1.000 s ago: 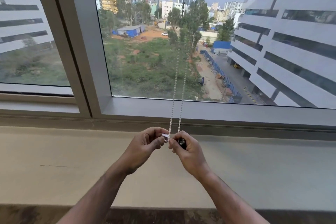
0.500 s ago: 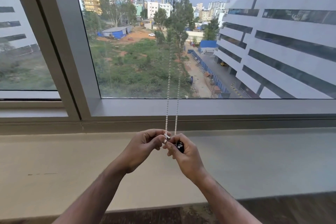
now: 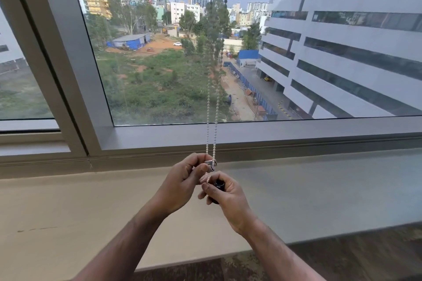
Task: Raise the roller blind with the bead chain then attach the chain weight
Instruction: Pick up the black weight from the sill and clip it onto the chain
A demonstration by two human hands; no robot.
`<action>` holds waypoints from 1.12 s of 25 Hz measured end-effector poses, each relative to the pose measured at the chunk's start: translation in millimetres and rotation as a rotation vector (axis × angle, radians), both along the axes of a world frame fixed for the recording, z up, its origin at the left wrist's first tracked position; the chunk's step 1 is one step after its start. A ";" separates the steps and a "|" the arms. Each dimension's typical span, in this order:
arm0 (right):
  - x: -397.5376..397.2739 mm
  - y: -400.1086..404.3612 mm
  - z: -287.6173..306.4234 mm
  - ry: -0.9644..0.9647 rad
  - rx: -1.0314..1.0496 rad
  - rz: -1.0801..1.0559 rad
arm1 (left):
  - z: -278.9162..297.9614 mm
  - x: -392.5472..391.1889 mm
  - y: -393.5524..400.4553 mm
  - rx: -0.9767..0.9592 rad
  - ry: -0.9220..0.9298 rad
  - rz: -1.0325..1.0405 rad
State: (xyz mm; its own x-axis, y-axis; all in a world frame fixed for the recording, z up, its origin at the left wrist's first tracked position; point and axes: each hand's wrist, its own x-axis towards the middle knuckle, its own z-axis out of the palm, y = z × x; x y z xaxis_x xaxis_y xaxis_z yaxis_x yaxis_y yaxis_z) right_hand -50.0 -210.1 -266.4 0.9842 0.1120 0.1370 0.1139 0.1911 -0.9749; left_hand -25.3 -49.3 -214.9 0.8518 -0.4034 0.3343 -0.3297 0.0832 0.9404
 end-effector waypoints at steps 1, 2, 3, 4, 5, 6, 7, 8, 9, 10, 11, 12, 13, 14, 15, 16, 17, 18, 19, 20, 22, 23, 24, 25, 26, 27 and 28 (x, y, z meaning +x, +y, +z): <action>-1.0 -0.4 0.8 -0.001 0.007 -0.011 | 2.9 -1.0 -1.5 0.023 -0.021 -0.012; -1.7 -0.6 1.6 0.003 0.015 -0.023 | 5.1 -1.6 -2.9 0.042 -0.040 -0.022; -2.2 -0.8 2.4 0.010 0.019 -0.031 | 7.3 -2.8 -4.4 0.053 -0.051 -0.032; -2.5 -0.9 3.0 0.022 0.019 -0.038 | 9.4 -4.2 -6.0 0.051 -0.042 -0.048; -2.9 -1.1 4.4 0.033 0.022 -0.043 | 11.0 -5.2 -7.2 0.043 -0.028 -0.071; -3.2 -1.6 5.5 0.040 0.028 -0.045 | 12.1 -5.8 -8.0 0.039 -0.023 -0.090; -4.2 -2.1 7.4 0.042 0.040 -0.036 | 13.1 -6.7 -8.4 0.046 -0.033 -0.098; -5.1 -3.0 9.2 0.047 0.059 -0.021 | 13.3 -6.9 -8.5 0.062 -0.050 -0.096; -6.3 -4.0 11.4 0.060 0.083 0.000 | 13.1 -6.7 -8.5 0.083 -0.075 -0.089; -7.5 -5.4 13.1 0.079 0.105 0.016 | 12.5 -6.4 -8.5 0.102 -0.100 -0.075; -8.6 -6.9 14.2 0.095 0.119 0.027 | 11.8 -5.8 -8.7 0.114 -0.117 -0.057; -9.2 -8.3 14.5 0.103 0.114 0.029 | 10.8 -4.9 -8.5 0.115 -0.119 -0.044; -9.9 -9.6 14.5 0.098 0.086 0.027 | 9.9 -4.2 -8.1 0.108 -0.105 -0.041; -10.7 -10.5 14.7 0.084 0.046 0.028 | 9.4 -3.2 -7.7 0.093 -0.083 -0.046; -11.3 -10.5 14.8 0.071 0.019 0.035 | 8.7 -2.0 -7.4 0.083 -0.065 -0.055; -12.1 -10.7 14.3 0.068 0.015 0.043 | 8.5 -1.2 -7.3 0.082 -0.061 -0.059; -13.7 -10.9 15.0 0.076 0.035 0.049 | 8.8 -1.2 -8.0 0.091 -0.067 -0.065; -15.5 -11.5 15.4 0.089 0.066 0.046 | 8.5 -1.2 -8.7 0.101 -0.078 -0.069; -17.9 -12.6 16.1 0.099 0.097 0.038 | 7.9 -1.7 -9.3 0.107 -0.089 -0.074; -20.5 -14.0 16.8 0.105 0.121 0.029 | 6.8 -2.1 -9.2 0.110 -0.097 -0.074; -25.2 -17.3 20.3 0.097 0.111 0.014 | 4.2 -1.1 -6.2 0.120 -0.113 -0.054; -27.3 -18.9 23.3 0.077 0.063 -0.009 | 3.6 -0.4 -3.9 0.135 -0.134 -0.035; -28.9 -20.7 26.6 0.041 -0.004 -0.046 | 3.3 0.4 -1.5 0.150 -0.163 -0.015; -30.7 -22.7 30.8 -0.012 -0.078 -0.089 | 4.3 0.3 0.1 0.154 -0.188 -0.007; -32.3 -24.6 34.9 -0.071 -0.144 -0.121 | 5.1 0.0 0.5 0.143 -0.196 -0.006; -34.2 -26.0 38.7 -0.120 -0.188 -0.137 | 6.3 -1.0 -0.6 0.116 -0.185 -0.013; -36.2 -27.6 41.9 -0.146 -0.198 -0.146 | 6.7 -2.4 -1.8 0.074 -0.156 -0.021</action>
